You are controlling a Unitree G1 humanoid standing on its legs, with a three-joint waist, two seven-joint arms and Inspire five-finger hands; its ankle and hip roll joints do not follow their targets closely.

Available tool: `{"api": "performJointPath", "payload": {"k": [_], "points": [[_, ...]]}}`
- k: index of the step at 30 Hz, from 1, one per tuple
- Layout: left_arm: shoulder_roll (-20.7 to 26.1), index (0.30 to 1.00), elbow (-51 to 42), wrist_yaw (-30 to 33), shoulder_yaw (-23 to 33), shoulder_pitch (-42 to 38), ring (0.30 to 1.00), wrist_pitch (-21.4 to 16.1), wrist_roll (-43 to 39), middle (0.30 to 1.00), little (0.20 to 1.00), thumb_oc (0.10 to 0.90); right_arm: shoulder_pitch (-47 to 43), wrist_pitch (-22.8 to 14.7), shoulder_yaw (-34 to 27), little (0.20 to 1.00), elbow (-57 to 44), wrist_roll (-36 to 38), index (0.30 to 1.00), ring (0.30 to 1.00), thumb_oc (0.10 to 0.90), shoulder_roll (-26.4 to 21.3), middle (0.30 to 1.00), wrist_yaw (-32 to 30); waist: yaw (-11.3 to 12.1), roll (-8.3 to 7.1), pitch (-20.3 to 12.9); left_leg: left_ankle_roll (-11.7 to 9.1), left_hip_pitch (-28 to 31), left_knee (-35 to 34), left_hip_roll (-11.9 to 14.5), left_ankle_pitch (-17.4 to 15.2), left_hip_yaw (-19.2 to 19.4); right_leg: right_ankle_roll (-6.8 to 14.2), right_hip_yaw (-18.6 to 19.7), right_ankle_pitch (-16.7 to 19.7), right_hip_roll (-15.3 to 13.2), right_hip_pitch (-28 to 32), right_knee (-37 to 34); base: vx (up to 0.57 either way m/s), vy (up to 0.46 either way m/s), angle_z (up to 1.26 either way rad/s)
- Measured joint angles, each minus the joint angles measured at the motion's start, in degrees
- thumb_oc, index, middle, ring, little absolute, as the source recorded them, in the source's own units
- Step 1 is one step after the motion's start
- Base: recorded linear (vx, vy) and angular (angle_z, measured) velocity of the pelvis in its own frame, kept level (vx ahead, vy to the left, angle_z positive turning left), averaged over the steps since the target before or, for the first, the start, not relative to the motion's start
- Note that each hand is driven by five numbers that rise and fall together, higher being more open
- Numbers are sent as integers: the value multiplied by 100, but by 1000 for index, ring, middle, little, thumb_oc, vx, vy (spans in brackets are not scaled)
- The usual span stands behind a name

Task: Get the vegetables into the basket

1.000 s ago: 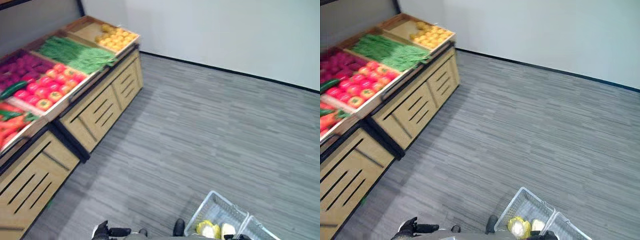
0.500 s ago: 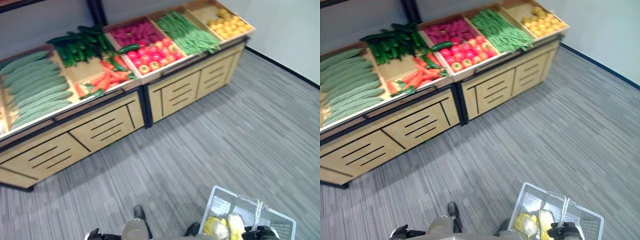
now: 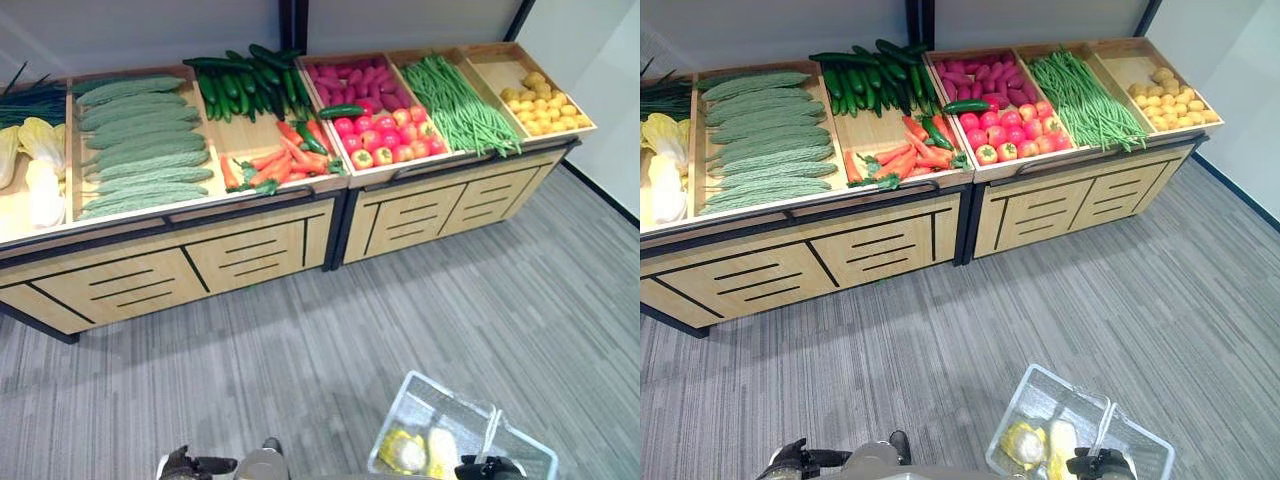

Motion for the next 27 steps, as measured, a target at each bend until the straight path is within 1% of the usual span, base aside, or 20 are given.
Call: {"api": "performJointPath", "payload": {"k": [3, 5, 6, 7, 8, 9, 10, 11, 12, 13, 14, 15, 16, 17, 19, 21, 22, 24, 26, 27], "points": [[-2, 1000, 11, -22, 13, -18, 1000, 16, 0, 1000, 1000, 900, -10, -10, -31, 300, -26, -1, 300, 300, 400, -1, 300, 8, 71, -117, -6, -13, -50, 93, 21, -92, 8, 0, 39, 0, 8, -17, -3, 106, 114, -5], [27, 1000, 13, -17, 22, -21, 1000, 19, 0, 1000, 1000, 900, -9, 9, -70, 300, -18, 1, 300, 300, 400, -3, 300, 38, 70, -227, 7, 57, -118, 76, -51, -211, -23, 81, 41, 50, -109, -84, 162, 165, 248, 27], [-27, 1000, 27, -21, -54, -32, 1000, 59, 24, 1000, 1000, 900, 41, -44, -191, 300, -47, 34, 300, 300, 400, -96, 300, -27, -41, -114, 7, 163, -108, -18, -168, -252, -215, 168, 410, 103, -536, -435, 1270, 147, 225, 124], [5, 1000, 55, -18, -403, -144, 1000, 70, 109, 1000, 1000, 900, 102, -90, -282, 300, -145, 161, 300, 300, 400, -274, 300, -64, -358, -19, 140, 543, 163, -428, -422, 18, -663, 107, 2210, 449, -774, -1352, 2988, 179, 89, 148], [55, 1000, 20, -12, -503, -194, 1000, 61, 111, 1000, 1000, 900, 83, -113, -254, 300, -200, 175, 300, 300, 400, -252, 300, -62, -456, 19, 168, 599, 243, -677, -444, 105, -836, 271, 3646, 174, -179, -2017, 3212, 283, -94, 132], [80, 1000, 7, -14, -523, -212, 1000, 53, 111, 1000, 1000, 900, 95, -142, -179, 300, -248, 177, 300, 300, 400, -185, 300, -44, -580, 27, 185, 585, 247, -730, -456, 132, -976, 257, 4247, 7, 234, -2250, 2995, 293, -168, 88], [124, 1000, 18, -12, -632, -221, 1000, 49, 120, 1000, 1000, 900, 167, -178, -178, 300, -244, 214, 300, 300, 400, -104, 300, -36, -681, 114, 214, 465, 230, -779, -402, 125, -1265, 139, 4560, -232, 622, -2206, 2211, 236, -200, 98], [105, 1000, -3, -12, -672, -290, 1000, 30, 156, 1000, 1000, 900, 240, -187, -180, 300, -207, 221, 300, 300, 400, -37, 300, -40, -778, 200, 251, 393, 228, -811, -349, 147, -1469, 33, 4584, -295, 797, -2088, 1376, 221, -109, 111], [61, 1000, -7, -18, -660, -376, 1000, 1, 204, 1000, 1000, 900, 326, -171, -179, 300, -130, 282, 300, 300, 400, 11, 300, -17, -884, 225, 266, 356, 263, -897, -364, 179, -1607, 8, 4139, -242, 790, -2019, 512, 185, -65, 99], [34, 1000, 2, -19, -651, -361, 1000, -12, 211, 1000, 1000, 900, 368, -105, -173, 300, -21, 325, 300, 300, 400, 52, 300, 34, -890, 213, 261, 331, 392, -1100, -462, 283, -1752, 98, 4152, -44, 880, -2041, -246, 103, -35, 136], [0, 1000, 35, -37, -641, -263, 1000, 3, 217, 1000, 1000, 900, 425, -60, -78, 300, 104, 384, 300, 300, 400, 115, 300, 43, -1108, 184, 287, 388, 522, -1125, -564, 320, -1995, 75, 4559, 156, 974, -2020, -365, 28, -83, 132], [-41, 1000, -20, -51, -658, -169, 1000, -10, 221, 1000, 1000, 900, 595, -18, -69, 300, 135, 388, 300, 300, 400, 140, 300, 53, -1068, 158, 271, 368, 677, -1130, -628, 285, -2111, -19, 4304, 331, 984, -2021, -20, 34, -116, 115], [-58, 1000, -161, -57, -692, -38, 1000, -45, 223, 1000, 1000, 900, 733, 68, -61, 300, 203, 403, 300, 300, 400, 156, 300, 78, -1030, 48, 188, 311, 821, -1103, -706, 181, -2121, -120, 4076, 708, 992, -1972, 96, 38, -144, 27], [-114, 1000, -206, -46, -712, 174, 1000, -56, 223, 1000, 1000, 900, 704, 138, -49, 300, 236, 403, 300, 300, 400, 155, 300, 98, -992, 89, 197, 224, 957, -1101, -688, 53, -2073, -307, 3899, 903, 1056, -1844, -35, 38, -121, -19], [-229, 1000, -166, -67, -714, 322, 1000, 10, 242, 1000, 1000, 900, 703, 140, -78, 300, 175, 432, 300, 300, 400, 119, 300, 24, -1033, 365, 94, 108, 899, -1058, -482, -38, -2022, -396, 3862, 1101, 1270, -1626, -602, 42, -121, -24], [-249, 1000, -106, -62, -638, 311, 1000, 22, 243, 1000, 1000, 900, 772, 189, -67, 300, 175, 431, 300, 300, 400, 45, 300, 78, -1033, 437, 61, -38, 887, -885, -308, -113, -2026, -547, 3764, 1338, 1456, -1217, -1270, 33, -112, 2], [-240, 1000, -105, -58, -619, 280, 1000, 21, 243, 1000, 1000, 900, 767, 187, -66, 300, 161, 431, 300, 300, 400, 25, 300, 81, -1031, 375, 88, -93, 872, -782, -265, -152, -2025, -573, 3756, 1337, 1500, -1145, -1311, 19, -90, 7], [-246, 1000, -124, -70, -616, 194, 1000, 7, 254, 1000, 1000, 900, 754, 180, -55, 300, 100, 431, 300, 300, 400, -45, 300, 93, -1032, 344, 103, -165, 836, -666, -196, -216, -2033, -651, 3695, 1281, 1543, -1071, -1310, 3, -87, 12], [-282, 1000, -138, -101, -630, 47, 1000, -37, 265, 1000, 1000, 900, 736, 177, -56, 300, 10, 430, 300, 300, 400, -115, 300, 92, -1039, 414, 70, -180, 858, -726, -119, -226, -2045, -671, 3615, 1242, 1613, -1067, -1312, -5, -72, 22], [-285, 1000, -167, -138, -655, -52, 1000, -53, 266, 1000, 1000, 900, 670, 174, -55, 300, -49, 429, 300, 300, 400, -123, 300, 95, -1038, 399, 83, -191, 860, -777, -92, -233, -2063, -620, 3556, 1197, 1626, -1069, -1313, -17, -51, 21]]}}
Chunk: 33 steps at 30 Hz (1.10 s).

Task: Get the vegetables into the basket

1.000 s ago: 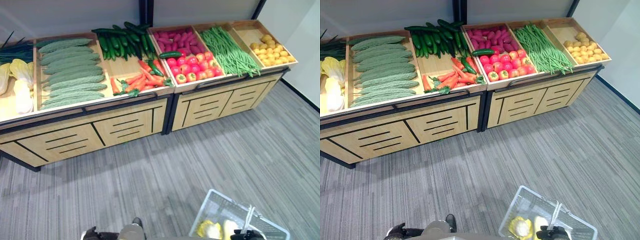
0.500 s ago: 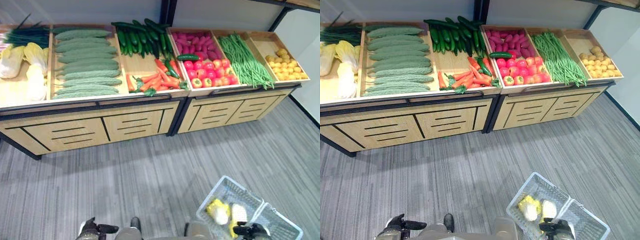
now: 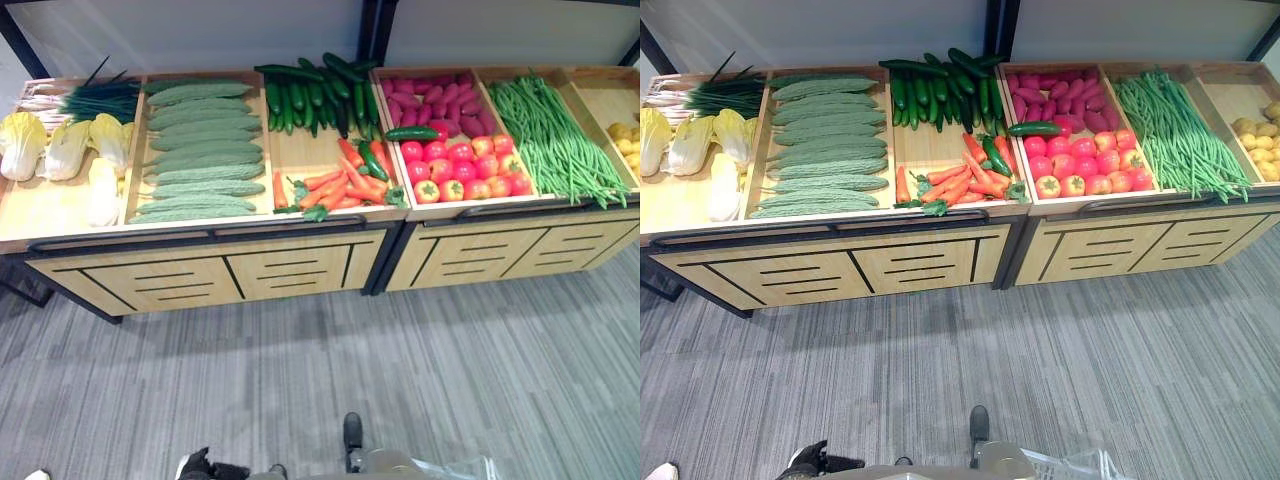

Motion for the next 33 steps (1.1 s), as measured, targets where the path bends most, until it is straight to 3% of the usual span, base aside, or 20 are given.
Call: {"api": "performJointPath", "payload": {"k": [4, 6, 8, 10, 12, 15, 16, 18, 28, 33], "points": [[13, 1000, -91, -65, -299, -40, 1000, 11, 79, 1000, 1000, 900, -137, -176, 8, 300, -152, -3, 300, 300, 400, -1, 300, 11, -9, 6, 7, 14, -1, -12, -30, 12, 14, -2, -1, -4, -39, -17, -27, -20, -35, 2], [225, 1000, -720, -244, -954, 242, 1000, 82, 467, 1000, 1000, 900, -208, -238, 2, 300, -301, -8, 300, 300, 400, -10, 300, 87, -8, 64, 14, 70, -8, -97, -38, 31, 45, 20, -2, 4, -50, -74, -27, -8, -11, -2], [653, 1000, -1933, -472, -1437, 698, 1000, 114, 768, 1000, 1000, 900, -202, -286, -25, 300, -446, -16, 300, 300, 400, -48, 300, 134, -6, 120, 21, 28, -7, -128, -26, 80, 35, 28, -15, 14, -36, -84, -27, -17, -2, 2], [962, 1000, -2730, -670, -1612, 986, 1000, -89, 944, 1000, 1000, 900, -172, -341, -32, 300, -496, -17, 300, 300, 400, -122, 300, 137, 13, 191, 14, 6, 8, -163, -9, 103, 13, 30, -33, 16, -25, -70, -27, -15, -4, 5], [1760, 1000, -4660, -1038, -1854, 1545, 1000, -251, 1120, 1000, 1000, 900, -138, -391, -365, 300, -525, -31, 300, 300, 400, -264, 300, 165, 50, 319, 45, -23, 46, -185, 6, 122, -11, 69, -68, 43, -18, -26, -27, 45, -6, 7], [2221, 1000, -5576, -1255, -1881, 1707, 1000, -264, 1162, 1000, 1000, 900, -53, -334, -393, 300, -445, -60, 300, 300, 400, -369, 300, 179, 78, 406, 51, -25, 154, -216, 17, 120, -15, 59, -77, 11, -11, 65, -31, 40, -3, 4], [2603, 1000, -6153, -1478, -1823, 1832, 1000, -472, 1183, 1000, 1000, 900, 65, -343, -395, 300, -383, -70, 300, 300, 400, -384, 300, 190, 101, 381, 85, -36, 174, -226, 19, 120, -37, 64, -101, 5, -10, 97, -28, 42, -1, 5], [2552, 1000, -6222, -1532, -1714, 1786, 1000, -504, 1179, 1000, 1000, 900, 114, -328, -400, 300, -305, -75, 300, 300, 400, -388, 300, 194, 106, 462, 54, -34, 206, -228, 14, 123, -46, 66, -104, 4, -20, 132, -30, 16, -1, 2], [2004, 1000, -7396, -1608, -692, 2107, 1000, -296, 462, 1000, 1000, 900, 457, -172, -397, 300, -222, -180, 300, 300, 400, -161, 300, 270, 101, 309, 85, -35, 213, -244, 7, 135, -95, 67, -138, -11, -31, 154, -29, 16, 2, 2], [1827, 1000, -7479, -1196, -355, 1496, 1000, -248, 334, 1000, 1000, 900, 466, -156, -312, 300, -266, -234, 300, 300, 400, -79, 300, 268, 21, 211, 53, -29, 215, -206, -6, 135, -80, 90, -111, 6, -40, 162, -29, 22, 7, -1]]}}
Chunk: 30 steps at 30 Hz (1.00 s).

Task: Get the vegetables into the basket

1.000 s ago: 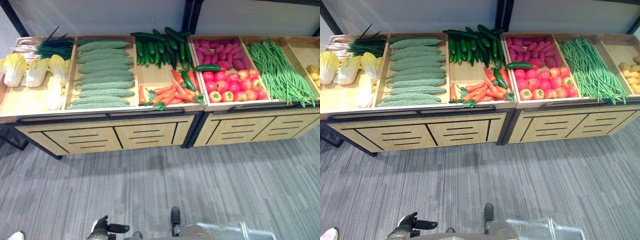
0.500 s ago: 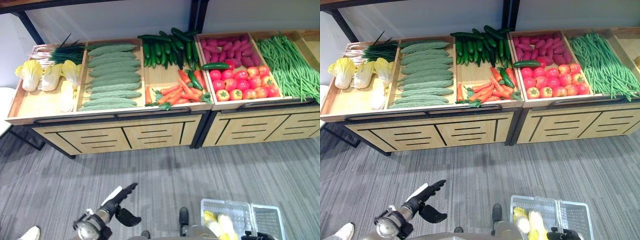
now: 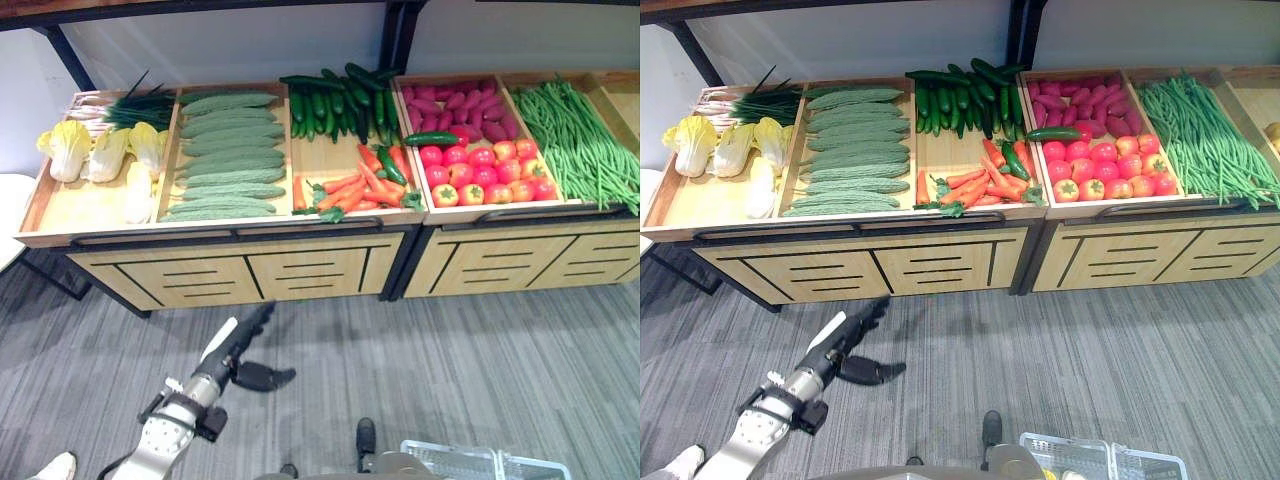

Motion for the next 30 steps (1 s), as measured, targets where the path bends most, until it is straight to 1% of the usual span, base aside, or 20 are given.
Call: {"api": "performJointPath", "payload": {"k": [2, 6, 8, 10, 11, 12, 14, 15, 16, 17, 18, 19, 20, 22, 24, 25, 26, 28, 30], "points": [[-114, 1000, 9, 213, 76, -379, 1000, 11, 10, 1000, 1000, 900, -54, 5, 100, 300, -7, -36, 300, 300, 400, 11, 300, 9, -28, -18, -15, 1, 11, 0, -8, -1, 16, 6, 17, 4, -4, -1, -1, 36, 12, -4], [-130, 1000, 75, 537, 88, -1202, 1000, 12, 175, 1000, 1000, 900, -131, 22, 214, 300, -37, -81, 300, 300, 400, 38, 300, 23, -46, -85, -48, 6, 23, -7, -12, -2, 56, 15, 47, 12, -2, -3, -1, 30, 13, -5], [-147, 1000, 148, 721, 91, -1550, 1000, 11, 188, 1000, 1000, 900, -152, 25, 264, 300, -65, -128, 300, 300, 400, 40, 300, 24, -87, -86, -57, 14, 39, -7, -18, -7, 73, 15, 64, 14, -2, 3, 0, 31, 10, -5], [-111, 1000, 383, 841, 72, -1996, 1000, 27, 409, 1000, 1000, 900, -217, 31, 463, 300, -41, -176, 300, 300, 400, 45, 300, 15, -147, -86, -65, 21, 61, -5, -26, -11, 83, 12, 77, 19, -4, 6, 1, 25, 12, -3], [-128, 1000, 649, 1009, 90, -2373, 1000, 26, 512, 1000, 1000, 900, -292, 32, 485, 300, -36, -205, 300, 300, 400, 53, 300, 30, -208, -81, -74, 22, 63, -9, -30, -12, 93, 5, 90, 26, -8, 9, -1, 25, 18, -5], [-137, 1000, 826, 1107, 48, -2592, 1000, 25, 526, 1000, 1000, 900, -329, 34, 556, 300, -9, -221, 300, 300, 400, 53, 300, 34, -257, -78, -77, 23, 68, -10, -38, -12, 108, 4, 103, 26, -9, 8, -2, 52, 18, -4], [-122, 1000, 1547, 1288, -201, -3275, 1000, 43, 619, 1000, 1000, 900, -369, 33, 608, 300, 4, -247, 300, 300, 400, 54, 300, 33, -309, -74, -80, 25, 69, -9, -47, -14, 109, 8, 109, 31, -18, 5, -2, 19, 13, -3], [-104, 1000, 2184, 1497, -406, -3797, 1000, 97, 631, 1000, 1000, 900, -449, 33, 735, 300, 2, -264, 300, 300, 400, 49, 300, 14, -366, -75, -82, 33, 54, -8, -54, -14, 145, 14, 144, 42, -18, -19, 0, -57, 13, -15], [-71, 1000, 2412, 1599, -496, -4006, 1000, 134, 630, 1000, 1000, 900, -510, 31, 765, 300, -6, -268, 300, 300, 400, 48, 300, 14, -423, -76, -82, 38, 14, 0, -62, -20, 191, 29, 184, 55, -20, -74, -2, -108, 17, -27], [-51, 1000, 2983, 1779, -739, -4463, 1000, 152, 631, 1000, 1000, 900, -582, 25, 955, 300, -32, -270, 300, 300, 400, 46, 300, -9, -528, -70, -84, 42, -80, -7, -83, -10, 267, 11, 249, 102, -19, -214, -1, -111, 14, -26], [-12, 1000, 3278, 1834, -895, -4682, 1000, 160, 631, 1000, 1000, 900, -597, 17, 1024, 300, -75, -270, 300, 300, 400, 46, 300, -12, -562, -71, -84, 46, -137, 7, -92, -7, 293, -5, 278, 137, -20, -277, -1, -108, 14, -29], [52, 1000, 3758, 1914, -1059, -4998, 1000, 179, 628, 1000, 1000, 900, -649, -10, 1109, 300, -135, -271, 300, 300, 400, 52, 300, -18, -654, -70, -84, 52, -254, 7, -112, 4, 364, -22, 338, 180, -24, -432, 0, -73, 6, -24], [67, 1000, 3921, 1968, -1065, -5078, 1000, 202, 622, 1000, 1000, 900, -697, -13, 1109, 300, -147, -271, 300, 300, 400, 57, 300, -17, -695, -62, -76, 53, -307, 6, -116, 7, 393, -16, 362, 195, -23, -501, 12, -91, 0, -25], [84, 1000, 4200, 2072, -1182, -5218, 1000, 203, 604, 1000, 1000, 900, -726, -32, 1234, 300, -151, -273, 300, 300, 400, 57, 300, -32, -820, -50, -62, 49, -443, 3, -132, 22, 422, -75, 405, 267, -20, -663, 27, -96, -3, -12], [102, 1000, 4918, 2080, -1465, -5685, 1000, 205, 483, 1000, 1000, 900, -817, -47, 1338, 300, -138, -271, 300, 300, 400, 75, 300, -42, -883, -55, -45, 51, -728, -2, -171, 61, 493, -62, 488, 338, -36, -980, 30, -81, 3, -16], [120, 1000, 5089, 2118, -1492, -5782, 1000, 207, 408, 1000, 1000, 900, -863, -52, 1386, 300, -142, -271, 300, 300, 400, 82, 300, -64, -902, -57, -39, 54, -831, -3, -188, 73, 557, -64, 540, 367, -40, -1111, 31, -53, 8, -26], [151, 1000, 5191, 2169, -1491, -5833, 1000, 208, 355, 1000, 1000, 900, -922, -50, 1461, 300, -140, -273, 300, 300, 400, 80, 300, -78, -918, -59, -21, 55, -907, -5, -198, 80, 593, -63, 575, 391, -40, -1204, 32, -12, 4, -23], [228, 1000, 5248, 2199, -1507, -5881, 1000, 218, 260, 1000, 1000, 900, -1002, -37, 1506, 300, -132, -273, 300, 300, 400, 99, 300, -85, -983, -52, 114, 52, -939, -14, -199, 83, 652, -66, 623, 399, -25, -1264, 31, -16, 1, -16], [254, 1000, 5388, 2220, -1508, -6020, 1000, 214, 206, 1000, 1000, 900, -1004, -48, 1588, 300, -146, -273, 300, 300, 400, 120, 300, -104, -997, -58, 157, 47, -1035, -30, -195, 85, 714, -44, 674, 383, -6, -1397, 31, -14, 0, -13]]}}
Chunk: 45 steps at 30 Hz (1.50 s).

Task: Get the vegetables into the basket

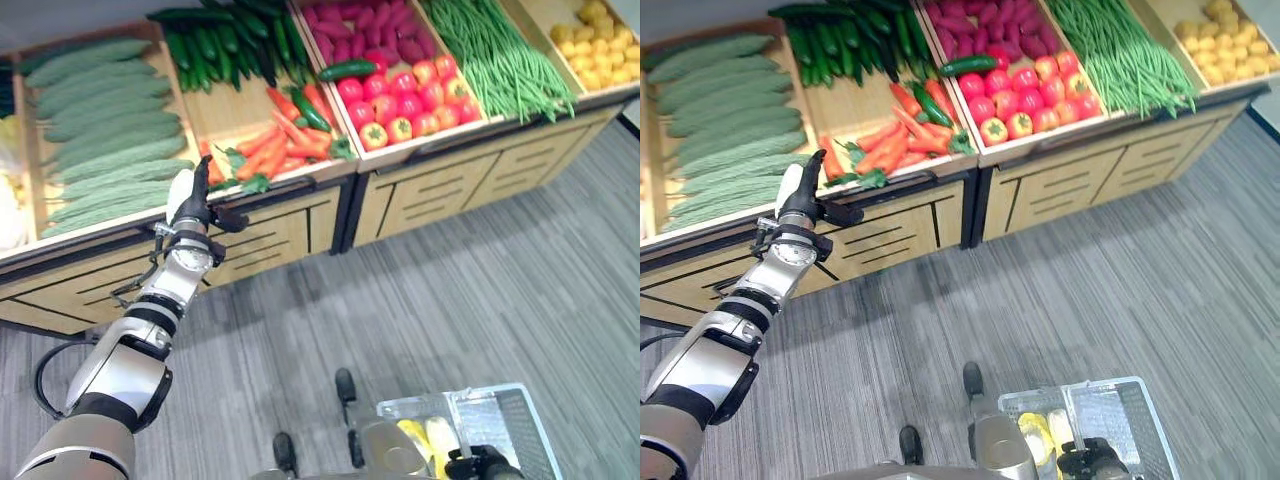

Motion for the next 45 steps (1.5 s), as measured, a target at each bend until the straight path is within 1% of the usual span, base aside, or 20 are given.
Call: {"api": "performJointPath", "payload": {"k": [2, 7, 12, 16, 17, 20, 24, 25, 27, 29, 30, 31, 34, 36, 39, 42, 45], "points": [[54, 1000, 315, 47, -2, -288, 1000, -1, -165, 1000, 1000, 900, -90, -7, 127, 300, -8, -1, 300, 300, 400, 16, 300, -17, -12, -6, 68, -9, -109, -40, -4, 16, 61, 8, 75, 20, 21, -163, 1, -8, -5, -19], [175, 1000, 323, 114, -3, -446, 1000, -9, -329, 1000, 1000, 900, -217, -2, 339, 300, -74, -17, 300, 300, 400, 57, 300, -59, -83, -11, 91, -22, -125, -81, 18, 7, 274, -40, 233, 56, 103, -276, 2, 12, -20, -20], [152, 1000, 325, 130, -13, -726, 1000, -12, -390, 1000, 1000, 900, -309, -53, 418, 300, -168, -234, 300, 300, 400, 61, 300, -62, -118, -9, 92, -25, -120, -81, 36, 5, 334, -38, 291, 53, 141, -299, 2, 19, -37, -8], [125, 1000, 262, 196, -16, -935, 1000, -50, -433, 1000, 1000, 900, -393, -82, 502, 300, -188, -249, 300, 300, 400, 68, 300, -70, -135, -9, 91, -30, -106, -81, 56, 4, 355, -36, 303, 51, 162, -297, 1, 17, -54, -3], [122, 1000, 259, 224, -68, -1009, 1000, -58, -470, 1000, 1000, 900, -445, -89, 525, 300, -186, -287, 300, 300, 400, 74, 300, -69, -141, -8, 92, -35, -98, -81, 63, 2, 381, 8, 311, 5, 170, -297, 0, 12, -73, -5], [121, 1000, 254, 227, -233, -1057, 1000, -96, -496, 1000, 1000, 900, -504, -98, 528, 300, -187, -400, 300, 300, 400, 73, 300, -88, -153, -8, 91, -42, -91, -81, 74, 2, 433, -4, 344, 7, 191, -306, -1, -14, -68, -6], [133, 1000, 255, 227, -242, -1071, 1000, -100, -501, 1000, 1000, 900, -521, -116, 537, 300, -188, -399, 300, 300, 400, 73, 300, -92, -156, -8, 91, -48, -158, -81, 81, 2, 501, -13, 368, -1, 206, -397, -1, -20, -59, -8], [158, 1000, 303, 227, -242, -1135, 1000, -112, -548, 1000, 1000, 900, -526, -147, 535, 300, -193, -396, 300, 300, 400, 73, 300, -93, -156, -8, 91, -59, -266, -81, 83, 7, 533, -48, 362, -23, 208, -516, 0, -18, -52, -9], [179, 1000, 390, 228, -242, -1172, 1000, -111, -610, 1000, 1000, 900, -536, -151, 534, 300, -195, -394, 300, 300, 400, 73, 300, -92, -169, -8, 91, -64, -324, -80, 83, 10, 551, -20, 366, 50, 217, -590, 1, -19, -48, -9], [196, 1000, 637, 228, -280, -1278, 1000, -108, -612, 1000, 1000, 900, -553, -158, 546, 300, -194, -394, 300, 300, 400, 74, 300, -94, -202, -7, 90, -70, -384, -80, 103, 13, 582, -46, 385, 71, 248, -658, 2, -27, -50, -7], [230, 1000, 781, 227, -429, -1402, 1000, -99, -612, 1000, 1000, 900, -558, -165, 584, 300, -196, -394, 300, 300, 400, 74, 300, -101, -204, -7, 90, -74, -424, -80, 108, 12, 587, -67, 388, 87, 253, -703, 3, 2, -20, -3], [264, 1000, 796, 227, -458, -1447, 1000, -91, -612, 1000, 1000, 900, -564, -165, 584, 300, -196, -394, 300, 300, 400, 73, 300, -103, -207, -7, 90, -76, -464, -80, 110, 13, 590, -111, 390, 121, 257, -746, 3, 3, -38, -6], [365, 1000, 946, 228, -464, -1577, 1000, -91, -610, 1000, 1000, 900, -568, -177, 587, 300, -197, -390, 300, 300, 400, 86, 300, -98, -233, -8, 89, -98, -497, -81, 143, 2, 627, -118, 426, 126, 309, -792, 4, 12, -44, -9], [462, 1000, 956, 230, -488, -1658, 1000, -92, -606, 1000, 1000, 900, -572, -196, 592, 300, -197, -388, 300, 300, 400, 88, 300, -100, -245, -9, 81, -108, -529, -81, 156, 4, 636, -115, 444, 123, 326, -832, 4, 12, -35, -5], [467, 1000, 955, 234, -518, -1812, 1000, -92, -606, 1000, 1000, 900, -582, -201, 591, 300, -197, -383, 300, 300, 400, 98, 300, -99, -246, -10, 77, -117, -590, -81, 163, 8, 626, -116, 421, 124, 327, -883, 4, 10, -13, 3], [476, 1000, 1017, 238, -674, -1984, 1000, -93, -606, 1000, 1000, 900, -623, -206, 593, 300, -197, -383, 300, 300, 400, 101, 300, -105, -250, -16, 52, -127, -664, -81, 163, 2, 626, -117, 417, 126, 325, -958, 4, 0, 0, 0], [476, 1000, 1032, 239, -674, -2014, 1000, -93, -606, 1000, 1000, 900, -663, -203, 621, 300, -197, -382, 300, 300, 400, 100, 300, -113, -257, -18, 33, -133, -706, -81, 166, 5, 625, -138, 420, 142, 330, -1002, 5, 0, 0, 0]]}}
